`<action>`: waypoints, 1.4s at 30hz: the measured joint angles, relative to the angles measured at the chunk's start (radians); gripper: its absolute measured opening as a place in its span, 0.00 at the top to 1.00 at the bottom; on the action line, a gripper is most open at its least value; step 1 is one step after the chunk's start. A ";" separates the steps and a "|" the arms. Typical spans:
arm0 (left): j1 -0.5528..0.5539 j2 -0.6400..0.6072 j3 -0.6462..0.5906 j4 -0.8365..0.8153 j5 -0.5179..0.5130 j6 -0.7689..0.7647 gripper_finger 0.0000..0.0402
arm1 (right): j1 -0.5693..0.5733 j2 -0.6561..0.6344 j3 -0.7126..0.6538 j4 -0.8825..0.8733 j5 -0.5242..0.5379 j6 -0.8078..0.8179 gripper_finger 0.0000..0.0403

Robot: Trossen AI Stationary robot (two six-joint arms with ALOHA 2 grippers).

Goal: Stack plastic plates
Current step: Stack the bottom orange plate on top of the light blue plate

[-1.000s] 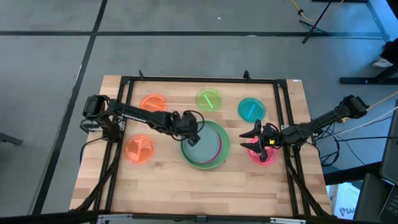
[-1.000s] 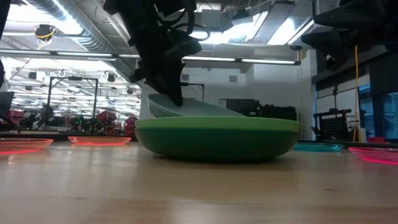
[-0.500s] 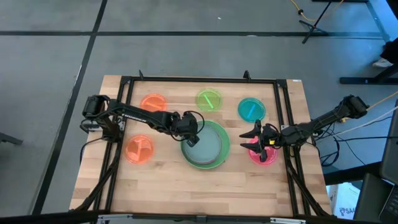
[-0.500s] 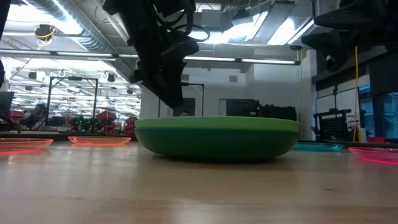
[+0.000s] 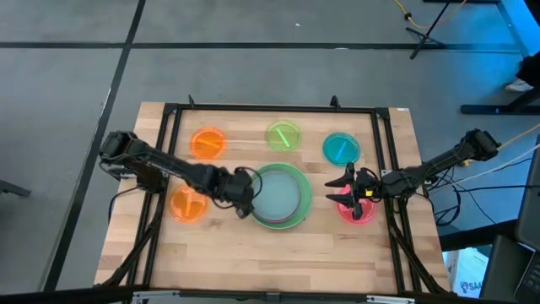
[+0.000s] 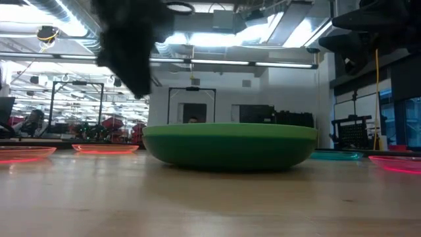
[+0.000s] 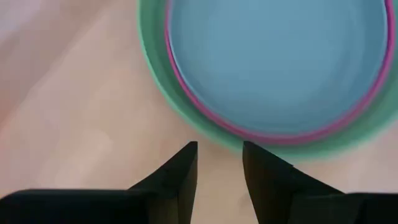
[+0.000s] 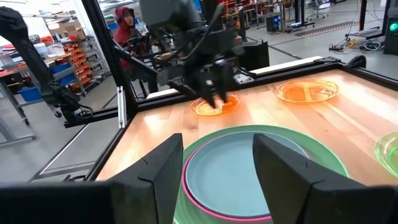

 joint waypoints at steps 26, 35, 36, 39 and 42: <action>-0.253 0.087 -0.082 -0.325 0.184 -0.423 0.70 | 0.000 0.000 0.000 -0.008 0.069 -0.020 0.53; -0.253 0.087 -0.168 -0.271 0.194 -0.436 0.70 | 0.000 0.000 0.000 -0.008 0.069 -0.020 0.53; -0.253 0.087 -0.182 -0.258 0.194 -0.436 0.70 | 0.000 0.000 0.000 -0.008 0.069 -0.020 0.53; -0.253 0.087 -0.221 -0.216 0.194 -0.436 0.70 | 0.000 0.000 0.000 -0.008 0.069 -0.021 0.53; -0.250 0.087 -0.253 -0.206 0.194 -0.437 0.70 | 0.000 0.000 0.000 -0.008 0.070 -0.020 0.53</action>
